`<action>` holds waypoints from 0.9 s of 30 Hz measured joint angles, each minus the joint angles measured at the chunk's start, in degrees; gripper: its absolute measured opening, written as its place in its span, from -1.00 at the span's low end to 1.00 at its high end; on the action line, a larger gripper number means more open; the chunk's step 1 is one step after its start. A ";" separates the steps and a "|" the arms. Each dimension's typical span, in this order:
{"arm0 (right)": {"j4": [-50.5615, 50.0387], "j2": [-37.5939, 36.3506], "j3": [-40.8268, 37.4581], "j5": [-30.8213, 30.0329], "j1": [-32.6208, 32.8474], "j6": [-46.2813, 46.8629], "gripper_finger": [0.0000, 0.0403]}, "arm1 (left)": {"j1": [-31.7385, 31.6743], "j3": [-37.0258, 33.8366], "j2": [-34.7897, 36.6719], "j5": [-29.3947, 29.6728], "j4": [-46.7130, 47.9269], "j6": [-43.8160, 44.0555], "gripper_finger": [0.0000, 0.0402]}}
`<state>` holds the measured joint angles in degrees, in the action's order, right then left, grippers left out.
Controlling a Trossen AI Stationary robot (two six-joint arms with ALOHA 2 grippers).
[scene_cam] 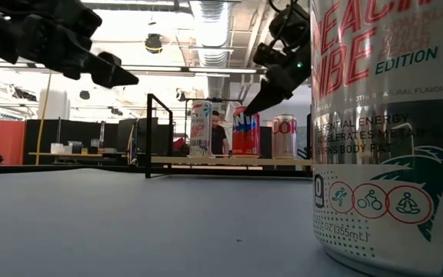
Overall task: Place canned beverage on shelf
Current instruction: Put the bottom orange soda can on the shelf aligned with the other orange soda can
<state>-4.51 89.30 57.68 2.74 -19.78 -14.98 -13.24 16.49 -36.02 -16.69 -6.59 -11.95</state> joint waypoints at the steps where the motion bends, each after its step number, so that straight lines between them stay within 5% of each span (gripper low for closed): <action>1: -0.17 -0.02 -0.22 0.25 0.11 0.00 -0.92 | -0.60 -0.02 -0.67 -0.79 -0.72 0.16 0.81; 27: 1.16 0.00 -0.73 5.28 -0.62 -0.04 -1.00 | -2.03 -0.02 -2.57 -1.07 -0.06 0.66 0.81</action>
<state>-3.35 89.30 56.95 8.02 -20.41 -15.03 -15.27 16.47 -38.59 -17.76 -6.65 -11.29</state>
